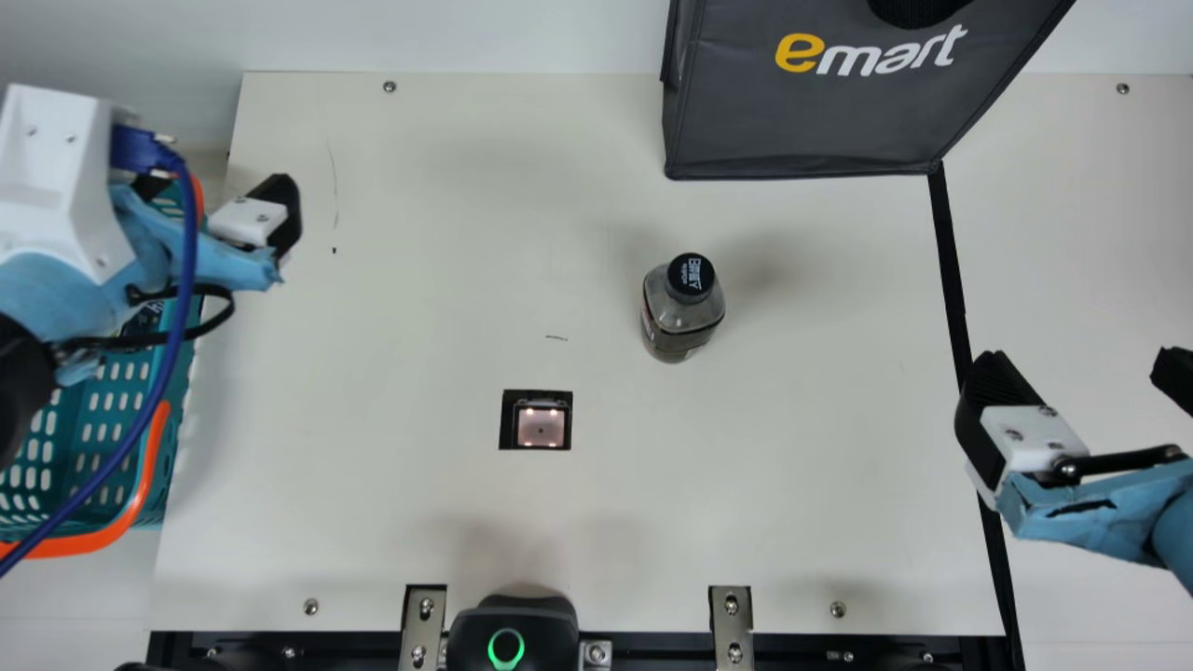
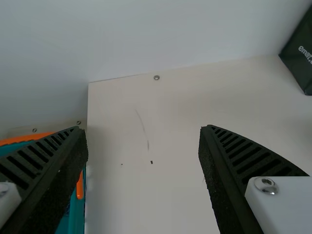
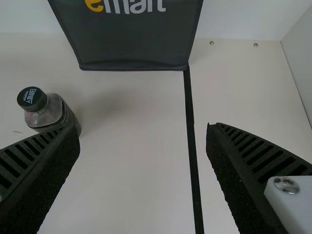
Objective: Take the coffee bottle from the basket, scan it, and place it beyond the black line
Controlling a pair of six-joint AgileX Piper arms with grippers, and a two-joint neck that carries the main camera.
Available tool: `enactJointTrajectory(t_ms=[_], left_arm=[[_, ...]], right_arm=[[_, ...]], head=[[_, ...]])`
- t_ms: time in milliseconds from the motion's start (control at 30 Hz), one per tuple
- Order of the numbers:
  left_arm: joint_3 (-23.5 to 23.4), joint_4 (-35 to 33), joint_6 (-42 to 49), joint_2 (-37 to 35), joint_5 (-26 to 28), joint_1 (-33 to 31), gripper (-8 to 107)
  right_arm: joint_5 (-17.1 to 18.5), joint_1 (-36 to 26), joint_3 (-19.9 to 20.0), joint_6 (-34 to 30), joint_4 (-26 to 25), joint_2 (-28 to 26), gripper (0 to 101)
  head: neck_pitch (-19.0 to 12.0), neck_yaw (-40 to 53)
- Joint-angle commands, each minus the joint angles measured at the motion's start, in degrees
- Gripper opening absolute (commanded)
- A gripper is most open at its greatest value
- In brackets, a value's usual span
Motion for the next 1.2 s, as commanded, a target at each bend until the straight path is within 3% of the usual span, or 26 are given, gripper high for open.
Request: enactJointTrajectory(t_ms=[0, 700, 1167], left_arm=[[0.78, -1.3, 1.18, -0.94, -0.39, 1.81, 90], [11.12, -13.55, 12.88, -12.47, -2.5, 11.32, 90], [17.86, -14.54, 15.08, -19.71, -1.17, 13.26, 90]], right_arm=[[0.0, 0.0, 0.0, 0.0, 0.0, 0.0, 91], [0.0, 0.0, 0.0, 0.0, 0.0, 0.0, 91], [0.0, 0.0, 0.0, 0.0, 0.0, 0.0, 91]], head=[[-0.96, 0.09], [-0.96, 0.09], [-0.96, 0.09]])
